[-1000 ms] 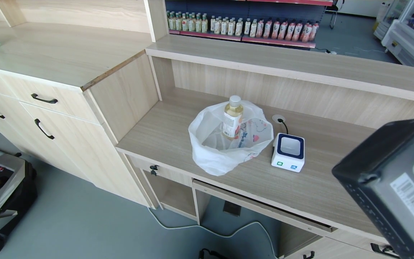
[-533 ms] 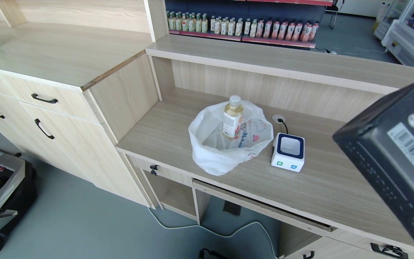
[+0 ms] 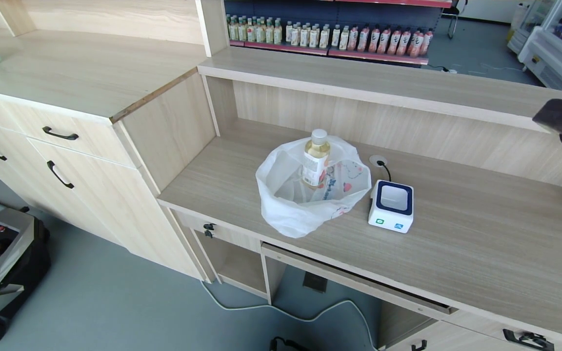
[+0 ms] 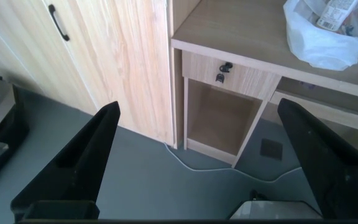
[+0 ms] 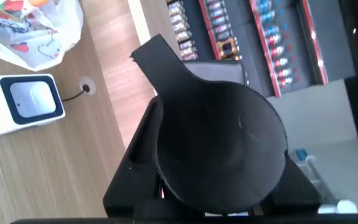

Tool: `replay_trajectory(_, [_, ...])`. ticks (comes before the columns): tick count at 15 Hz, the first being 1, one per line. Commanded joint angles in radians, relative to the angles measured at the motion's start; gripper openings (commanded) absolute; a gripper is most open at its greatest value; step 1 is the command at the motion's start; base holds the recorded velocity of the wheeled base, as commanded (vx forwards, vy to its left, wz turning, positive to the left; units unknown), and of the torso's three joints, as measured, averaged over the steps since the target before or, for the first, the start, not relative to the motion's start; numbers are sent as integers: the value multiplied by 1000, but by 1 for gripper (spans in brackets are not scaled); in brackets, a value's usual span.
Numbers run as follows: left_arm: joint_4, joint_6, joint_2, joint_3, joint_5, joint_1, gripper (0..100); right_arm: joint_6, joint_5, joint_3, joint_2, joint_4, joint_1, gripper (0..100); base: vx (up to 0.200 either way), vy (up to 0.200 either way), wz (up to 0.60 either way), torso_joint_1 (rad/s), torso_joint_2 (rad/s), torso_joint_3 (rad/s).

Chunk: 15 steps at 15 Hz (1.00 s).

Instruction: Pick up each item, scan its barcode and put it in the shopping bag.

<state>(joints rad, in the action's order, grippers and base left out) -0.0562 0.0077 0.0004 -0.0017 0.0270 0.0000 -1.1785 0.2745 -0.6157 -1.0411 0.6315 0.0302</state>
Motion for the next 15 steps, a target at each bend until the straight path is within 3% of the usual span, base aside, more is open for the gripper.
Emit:
replay_trajectory(1, [-1,0,0,0,1,0,100,203,6,140,-30,73,192,0,0,0,0,0,0,0])
replay_trajectory(3, [-1,0,0,0,1,0,100,321,5,140,-51,117,198,0,0,0,0,0,0,0])
replay_trajectory(5, [-1,0,0,0,1,0,100,330,9,137,-57,122,198,0,0,0,0,0,0,0])
replay_trajectory(8, [-1,0,0,0,-1,0,100,424,-1,106,-117,122,200,0,0,0,600,-1,1,4])
replay_trajectory(11, [-1,0,0,0,1,0,100,663,-3,53,-241,119,211,0,0,0,0,0,0,0])
replay_trajectory(12, [-1,0,0,0,1,0,100,849,-3,16,-326,117,244,0,0,0,0,0,0,0])
replay_trajectory(13, [-1,0,0,0,1,0,100,919,-3,8,-352,117,252,0,0,0,0,0,0,0])
replay_trajectory(14, [-1,0,0,0,-1,0,100,1134,-12,-24,-441,119,266,0,0,0,0,0,0,0])
replay_trajectory(15, [-1,0,0,0,1,0,100,1220,-47,-47,-516,117,266,0,0,0,0,0,0,0])
